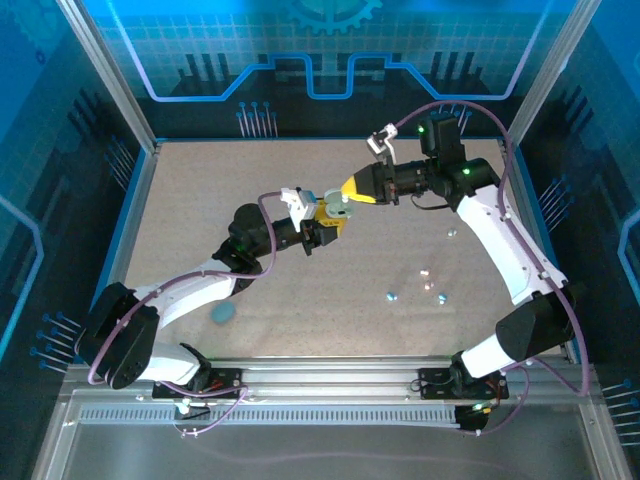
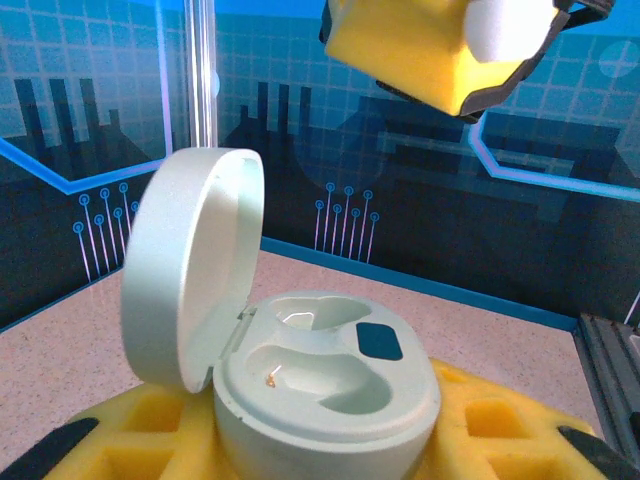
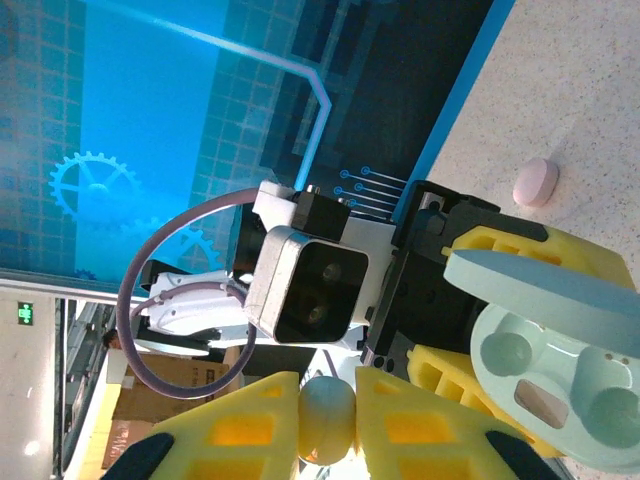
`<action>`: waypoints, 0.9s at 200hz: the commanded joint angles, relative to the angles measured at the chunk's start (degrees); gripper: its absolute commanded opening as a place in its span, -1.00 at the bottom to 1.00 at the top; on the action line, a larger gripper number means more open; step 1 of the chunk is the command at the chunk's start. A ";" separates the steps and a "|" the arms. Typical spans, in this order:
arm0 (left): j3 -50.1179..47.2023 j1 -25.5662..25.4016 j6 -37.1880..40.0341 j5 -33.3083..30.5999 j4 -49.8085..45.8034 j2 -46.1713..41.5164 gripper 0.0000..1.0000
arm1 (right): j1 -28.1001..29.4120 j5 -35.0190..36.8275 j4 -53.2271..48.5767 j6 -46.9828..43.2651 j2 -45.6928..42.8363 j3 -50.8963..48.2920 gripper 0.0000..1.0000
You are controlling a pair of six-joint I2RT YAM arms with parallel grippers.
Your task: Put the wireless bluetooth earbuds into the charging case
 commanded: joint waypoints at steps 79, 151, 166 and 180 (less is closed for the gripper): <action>0.34 -0.52 1.32 0.13 3.07 -1.19 -0.27 | -0.79 4.70 -1.57 -1.32 0.58 -0.45 -0.65; 1.35 -1.47 2.35 -2.62 4.01 0.22 -0.27 | 2.00 11.33 -5.04 -3.63 1.55 1.04 -0.64; 1.33 -1.59 2.50 -3.19 4.12 0.34 -0.27 | 2.52 11.69 -5.33 -3.95 1.91 1.24 -0.64; 1.35 -1.67 2.57 -3.43 4.43 0.47 -0.27 | 3.19 12.55 -6.07 -4.57 2.31 1.71 -0.64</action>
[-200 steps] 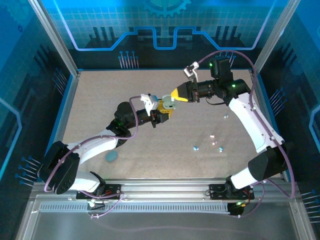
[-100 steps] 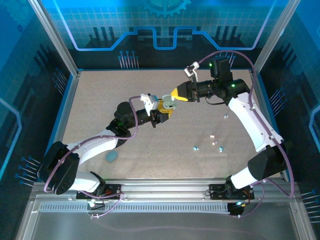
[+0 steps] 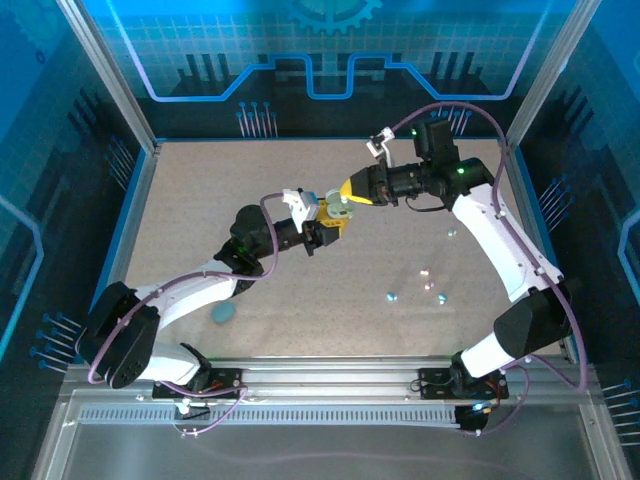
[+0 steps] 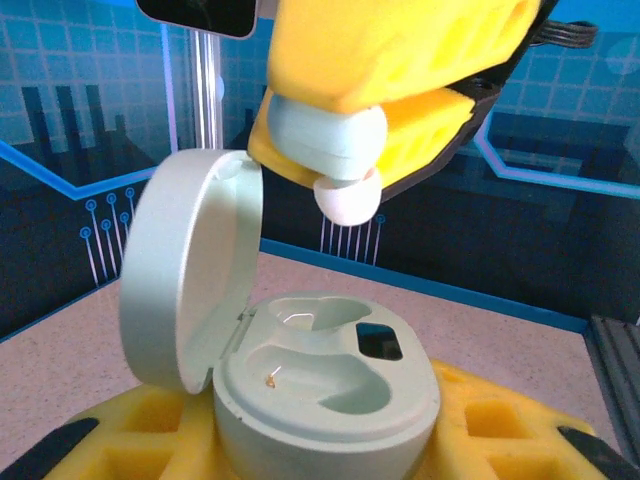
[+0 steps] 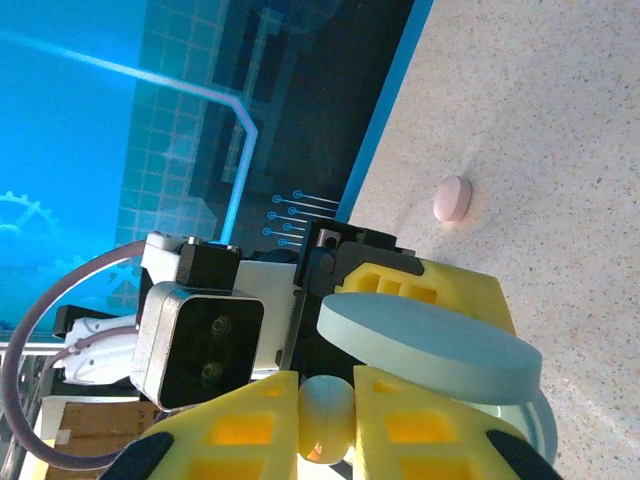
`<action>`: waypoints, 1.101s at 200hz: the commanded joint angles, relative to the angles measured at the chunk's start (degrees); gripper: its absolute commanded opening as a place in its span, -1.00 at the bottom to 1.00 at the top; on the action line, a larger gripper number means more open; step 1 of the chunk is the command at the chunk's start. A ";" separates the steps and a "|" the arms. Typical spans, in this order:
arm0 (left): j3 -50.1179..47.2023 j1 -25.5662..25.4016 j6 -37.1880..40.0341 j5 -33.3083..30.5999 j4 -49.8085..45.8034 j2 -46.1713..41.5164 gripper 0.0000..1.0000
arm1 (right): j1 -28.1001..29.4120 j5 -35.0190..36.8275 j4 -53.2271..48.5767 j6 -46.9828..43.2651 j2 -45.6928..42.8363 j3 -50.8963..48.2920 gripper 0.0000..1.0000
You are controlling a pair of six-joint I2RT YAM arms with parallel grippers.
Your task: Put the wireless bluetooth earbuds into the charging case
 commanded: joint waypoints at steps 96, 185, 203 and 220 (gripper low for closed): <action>1.00 -1.06 1.15 -3.16 5.13 0.64 -0.27 | 5.25 8.49 -5.93 -4.63 2.48 3.35 -0.64; 0.80 -1.11 0.81 -4.03 6.28 1.17 -0.27 | 7.71 17.20 -11.11 -7.69 3.61 5.60 -0.61; 0.80 -1.17 0.80 -4.04 6.32 1.13 -0.28 | 8.25 18.14 -12.00 -8.20 4.01 6.33 -0.58; 0.75 -1.12 0.82 -4.17 6.37 1.09 -0.27 | 8.71 19.18 -13.20 -8.87 4.52 7.24 -0.57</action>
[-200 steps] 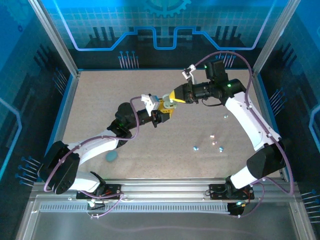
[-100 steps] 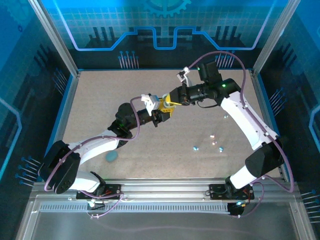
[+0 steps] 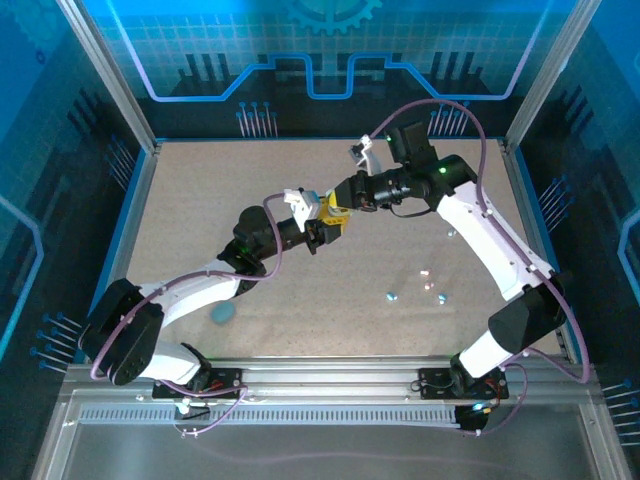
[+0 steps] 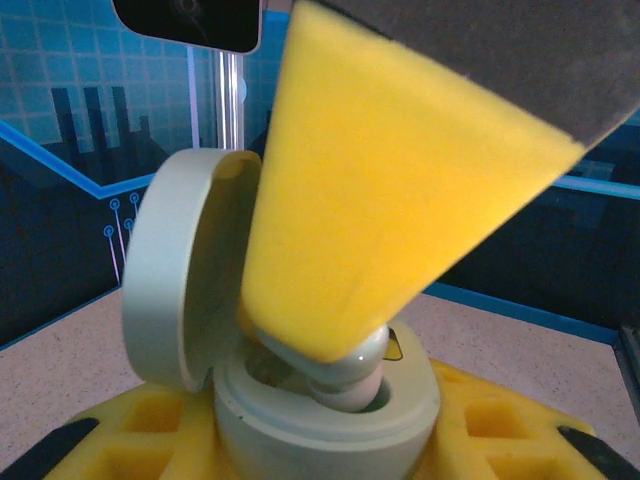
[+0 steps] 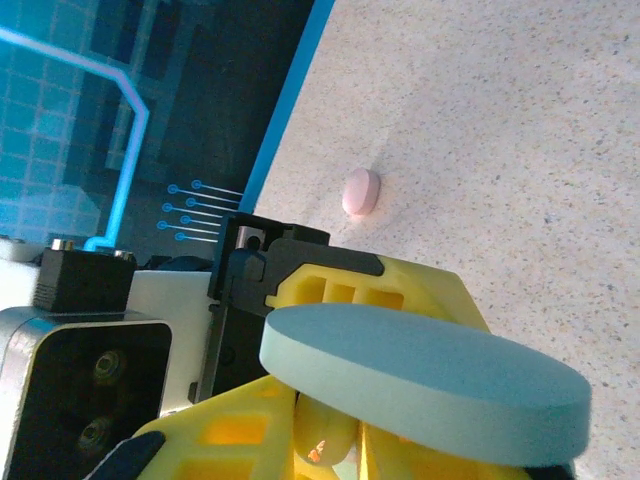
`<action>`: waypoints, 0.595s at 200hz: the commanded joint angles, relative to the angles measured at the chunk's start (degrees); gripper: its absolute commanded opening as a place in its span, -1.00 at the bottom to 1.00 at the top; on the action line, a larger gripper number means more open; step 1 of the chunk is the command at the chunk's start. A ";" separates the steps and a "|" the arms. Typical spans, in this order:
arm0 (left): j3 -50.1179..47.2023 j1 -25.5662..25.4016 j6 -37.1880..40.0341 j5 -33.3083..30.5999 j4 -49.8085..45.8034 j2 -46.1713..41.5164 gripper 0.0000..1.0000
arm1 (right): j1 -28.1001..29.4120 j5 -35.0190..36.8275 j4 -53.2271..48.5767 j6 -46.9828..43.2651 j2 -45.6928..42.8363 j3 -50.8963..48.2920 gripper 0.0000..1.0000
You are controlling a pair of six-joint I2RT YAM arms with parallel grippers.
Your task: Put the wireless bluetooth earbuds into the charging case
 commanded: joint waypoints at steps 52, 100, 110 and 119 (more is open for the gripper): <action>0.56 -0.40 0.89 -1.02 4.88 -0.34 -0.27 | 1.54 5.22 -6.09 -2.42 1.40 2.78 -0.53; 0.54 -0.37 0.70 -1.04 5.03 -0.35 -0.27 | 1.55 5.43 -6.88 -2.86 1.09 3.22 -0.49; 0.50 -0.42 0.72 -1.07 5.06 -0.37 -0.28 | 1.54 5.26 -6.91 -2.82 0.99 3.27 -0.47; 0.45 -0.45 0.71 -1.04 5.03 -0.44 -0.27 | 1.53 5.10 -6.82 -2.93 0.90 3.35 -0.47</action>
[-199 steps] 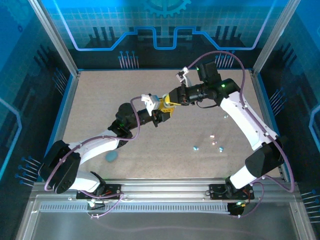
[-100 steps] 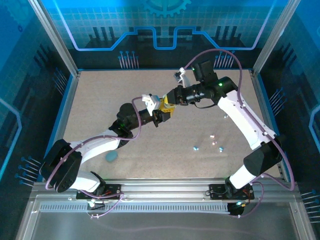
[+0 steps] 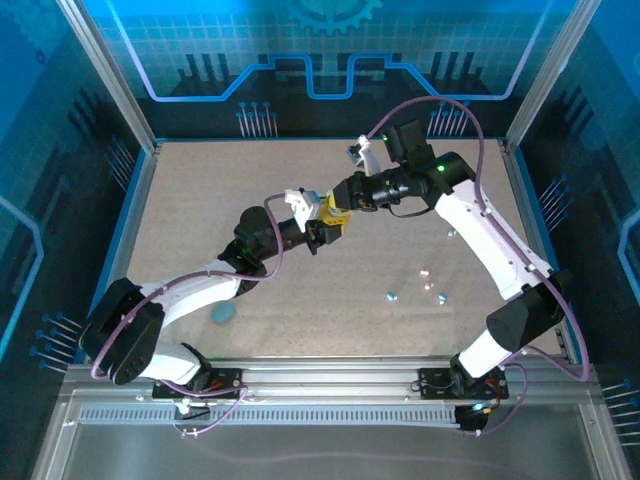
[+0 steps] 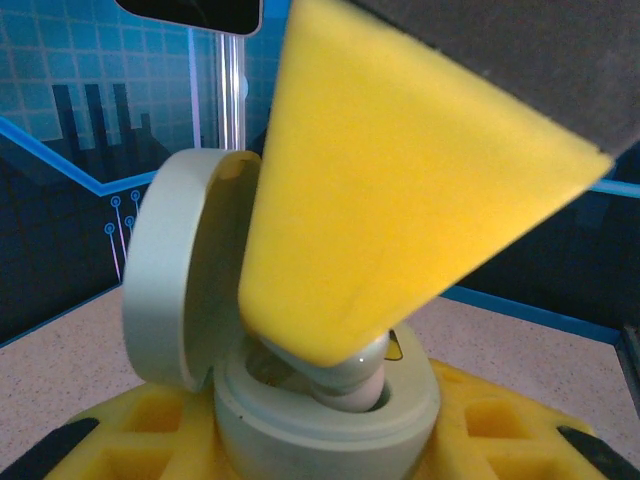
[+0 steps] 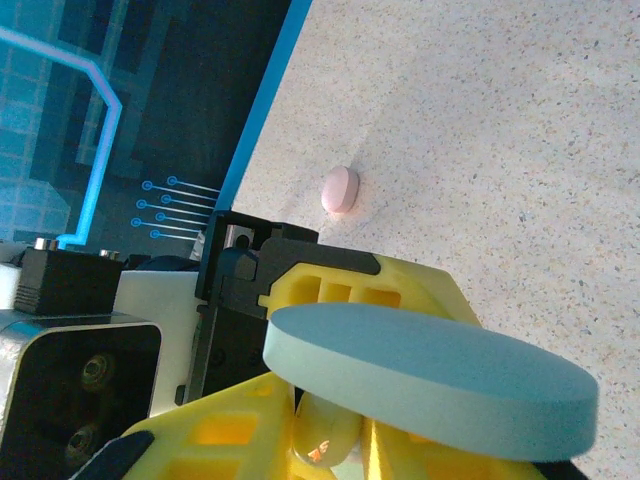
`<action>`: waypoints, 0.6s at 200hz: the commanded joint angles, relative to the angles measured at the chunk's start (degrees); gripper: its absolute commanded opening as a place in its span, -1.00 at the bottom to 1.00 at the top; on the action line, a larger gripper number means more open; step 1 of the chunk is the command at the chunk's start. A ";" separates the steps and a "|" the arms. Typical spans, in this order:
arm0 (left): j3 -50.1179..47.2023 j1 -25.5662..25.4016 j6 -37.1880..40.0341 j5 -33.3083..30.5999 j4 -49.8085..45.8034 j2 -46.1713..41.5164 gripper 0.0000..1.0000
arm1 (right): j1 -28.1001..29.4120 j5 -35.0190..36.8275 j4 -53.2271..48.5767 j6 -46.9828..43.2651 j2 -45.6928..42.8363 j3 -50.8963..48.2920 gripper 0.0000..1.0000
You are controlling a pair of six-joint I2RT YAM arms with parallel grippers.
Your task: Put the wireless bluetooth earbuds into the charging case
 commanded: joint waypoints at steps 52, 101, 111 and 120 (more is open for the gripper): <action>0.25 -0.30 0.54 -0.93 5.23 -0.92 -0.27 | 0.71 0.68 -4.65 -1.75 0.73 1.89 -0.47; 0.07 -0.30 0.70 -1.03 5.11 -1.06 -0.27 | 0.36 3.10 -4.86 -1.25 -0.41 2.73 -0.37; -0.02 -0.26 0.72 -1.11 5.08 -1.17 -0.27 | 0.03 2.64 -4.33 -1.08 -0.93 2.54 -0.33; -0.02 -0.29 0.82 -1.11 4.97 -1.25 -0.27 | -0.32 2.18 -3.88 -0.88 -1.37 2.37 -0.30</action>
